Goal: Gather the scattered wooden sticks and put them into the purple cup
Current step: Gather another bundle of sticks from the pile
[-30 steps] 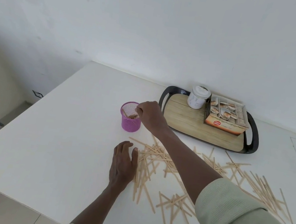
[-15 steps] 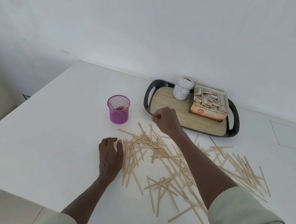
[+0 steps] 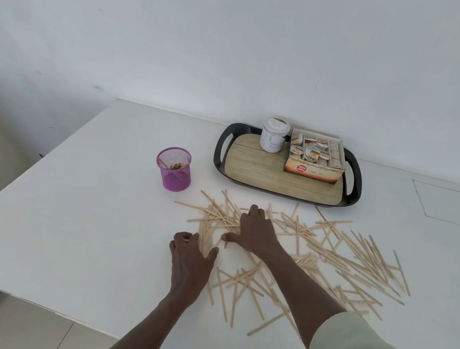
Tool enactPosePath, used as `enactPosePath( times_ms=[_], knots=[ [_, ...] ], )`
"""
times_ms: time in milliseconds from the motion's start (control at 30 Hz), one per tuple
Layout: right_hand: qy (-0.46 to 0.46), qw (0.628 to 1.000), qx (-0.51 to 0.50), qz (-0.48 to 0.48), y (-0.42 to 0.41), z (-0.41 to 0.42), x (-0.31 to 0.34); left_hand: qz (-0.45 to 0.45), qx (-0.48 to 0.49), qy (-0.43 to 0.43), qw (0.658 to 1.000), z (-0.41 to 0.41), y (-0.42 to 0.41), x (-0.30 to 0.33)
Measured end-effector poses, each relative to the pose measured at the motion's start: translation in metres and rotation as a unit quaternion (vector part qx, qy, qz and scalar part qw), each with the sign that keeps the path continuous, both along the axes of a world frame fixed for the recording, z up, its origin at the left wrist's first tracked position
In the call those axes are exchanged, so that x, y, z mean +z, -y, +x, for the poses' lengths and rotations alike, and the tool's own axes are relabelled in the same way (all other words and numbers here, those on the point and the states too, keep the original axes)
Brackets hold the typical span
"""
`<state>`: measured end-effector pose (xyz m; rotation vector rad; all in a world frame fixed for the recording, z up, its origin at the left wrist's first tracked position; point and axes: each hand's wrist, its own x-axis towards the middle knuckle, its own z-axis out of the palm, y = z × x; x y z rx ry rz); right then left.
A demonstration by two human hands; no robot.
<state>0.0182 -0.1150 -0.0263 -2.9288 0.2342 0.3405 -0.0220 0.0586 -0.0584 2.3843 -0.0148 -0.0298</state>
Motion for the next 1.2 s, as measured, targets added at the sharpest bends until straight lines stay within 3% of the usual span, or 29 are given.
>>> enactPosePath(
  times_ms=[233,467,933,1200],
  knots=[
    [0.084,0.993,-0.021,0.081,-0.002,-0.013,-0.006,0.011,0.018,0.006,1.0,-0.001,0.012,0.01],
    [0.098,0.991,-0.054,0.079,0.014,-0.023,0.006,0.054,0.011,-0.006,0.998,0.009,0.023,0.021],
    [0.072,0.984,-0.112,0.12,0.047,-0.021,0.035,-0.127,0.073,-0.147,0.978,0.033,0.054,0.02],
    [0.065,0.967,-0.15,0.196,0.056,-0.023,0.051,-0.298,0.092,-0.32,0.895,0.035,0.079,0.024]
  ],
)
